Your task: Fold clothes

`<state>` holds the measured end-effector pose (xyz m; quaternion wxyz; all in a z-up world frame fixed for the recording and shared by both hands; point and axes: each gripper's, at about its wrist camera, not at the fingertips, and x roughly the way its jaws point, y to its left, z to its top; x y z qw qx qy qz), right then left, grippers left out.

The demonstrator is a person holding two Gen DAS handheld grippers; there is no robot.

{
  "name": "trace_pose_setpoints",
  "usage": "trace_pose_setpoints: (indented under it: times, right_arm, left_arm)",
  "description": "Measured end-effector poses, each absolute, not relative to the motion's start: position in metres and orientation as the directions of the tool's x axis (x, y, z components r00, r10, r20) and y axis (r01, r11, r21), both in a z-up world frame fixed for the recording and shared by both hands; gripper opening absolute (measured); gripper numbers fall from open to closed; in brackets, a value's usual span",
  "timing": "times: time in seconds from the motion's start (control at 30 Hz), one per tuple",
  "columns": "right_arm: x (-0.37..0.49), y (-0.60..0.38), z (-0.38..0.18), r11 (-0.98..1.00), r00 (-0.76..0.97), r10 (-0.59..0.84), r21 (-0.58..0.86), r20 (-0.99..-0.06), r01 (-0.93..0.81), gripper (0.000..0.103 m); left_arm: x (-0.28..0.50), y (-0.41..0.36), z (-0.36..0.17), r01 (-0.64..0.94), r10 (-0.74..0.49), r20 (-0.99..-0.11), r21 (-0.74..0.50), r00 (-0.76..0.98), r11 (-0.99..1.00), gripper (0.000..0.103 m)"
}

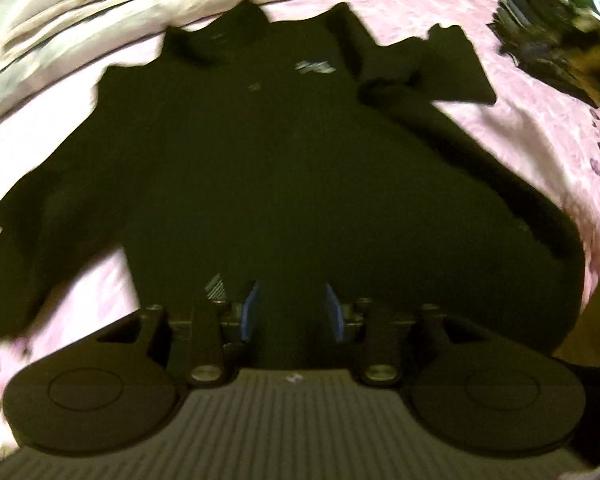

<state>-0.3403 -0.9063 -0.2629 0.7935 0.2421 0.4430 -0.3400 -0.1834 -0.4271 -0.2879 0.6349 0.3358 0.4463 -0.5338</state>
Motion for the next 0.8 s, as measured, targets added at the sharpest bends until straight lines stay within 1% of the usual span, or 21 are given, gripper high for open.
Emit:
trace_pose_setpoints:
  times: [0.07, 0.13, 0.27, 0.33, 0.37, 0.4, 0.43, 0.47, 0.5, 0.53, 0.6, 0.63, 0.67, 0.77, 0.8]
  right_arm:
    - [-0.328, -0.951, -0.271, 0.640, 0.362, -0.332, 0.075, -0.871, 0.765, 0.080]
    - [-0.321, -0.994, -0.272, 0.616, 0.382, -0.323, 0.114, -0.866, 0.779, 0.080]
    - [-0.280, -1.041, -0.310, 0.572, 0.375, -0.227, 0.189, -0.899, 0.798, 0.079]
    - [-0.260, -1.046, -0.333, 0.577, 0.321, -0.193, 0.157, -0.927, 0.802, 0.079]
    - [-0.252, -1.043, -0.342, 0.594, 0.287, -0.196, 0.120, -0.938, 0.796, 0.079]
    - [-0.246, -1.037, -0.347, 0.619, 0.264, -0.227, 0.071, -0.937, 0.782, 0.076]
    - [-0.249, -1.036, -0.344, 0.629, 0.274, -0.245, 0.063, -0.930, 0.775, 0.059]
    - [-0.253, -1.036, -0.339, 0.637, 0.291, -0.258, 0.064, -0.921, 0.769, 0.035]
    - [-0.257, -1.035, -0.335, 0.644, 0.307, -0.271, 0.065, -0.912, 0.762, 0.027]
    - [-0.261, -1.035, -0.330, 0.651, 0.324, -0.284, 0.066, -0.903, 0.756, 0.022]
    - [-0.307, -1.038, -0.293, 0.607, 0.455, -0.355, 0.169, -0.817, 0.777, 0.022]
    - [-0.331, -1.040, -0.273, 0.583, 0.517, -0.394, 0.228, -0.760, 0.780, 0.022]
    - [-0.360, -1.034, -0.248, 0.568, 0.574, -0.458, 0.274, -0.679, 0.776, 0.022]
    - [-0.457, -0.995, -0.184, 0.511, 0.555, -0.696, 0.229, -0.454, 0.828, 0.023]
    - [-0.486, -0.986, -0.186, 0.444, 0.500, -0.731, 0.233, -0.464, 0.865, 0.025]
  left_arm:
    - [-0.200, -0.460, -0.295, 0.978, -0.366, -0.930, -0.058, 0.020, 0.200, 0.031]
    - [-0.217, -0.490, -0.302, 0.977, -0.351, -0.936, -0.071, 0.005, 0.203, 0.034]
    - [-0.239, -0.529, -0.321, 0.972, -0.307, -0.951, -0.098, -0.029, 0.211, 0.035]
    - [-0.244, -0.540, -0.325, 0.972, -0.286, -0.958, -0.096, -0.032, 0.216, 0.036]
    - [-0.244, -0.545, -0.326, 0.972, -0.276, -0.961, -0.092, -0.029, 0.218, 0.036]
    - [-0.243, -0.547, -0.327, 0.972, -0.265, -0.964, -0.083, -0.022, 0.222, 0.037]
    - [-0.241, -0.549, -0.326, 0.972, -0.255, -0.967, -0.075, -0.016, 0.224, 0.037]
    - [-0.239, -0.552, -0.326, 0.972, -0.246, -0.969, -0.067, -0.010, 0.225, 0.037]
    - [-0.236, -0.555, -0.326, 0.973, -0.240, -0.971, -0.059, -0.004, 0.222, 0.037]
    - [-0.234, -0.559, -0.324, 0.976, -0.240, -0.971, -0.051, 0.002, 0.213, 0.037]
    - [-0.230, -0.566, -0.320, 0.980, -0.243, -0.970, -0.036, 0.012, 0.195, 0.037]
    - [-0.228, -0.571, -0.317, 0.982, -0.249, -0.968, -0.035, 0.012, 0.183, 0.037]
    - [-0.227, -0.576, -0.316, 0.985, -0.257, -0.966, -0.035, 0.011, 0.171, 0.037]
    - [-0.226, -0.594, -0.313, 0.992, -0.278, -0.961, -0.038, -0.002, 0.124, 0.038]
    - [-0.228, -0.600, -0.312, 0.994, -0.282, -0.959, -0.040, -0.009, 0.105, 0.038]
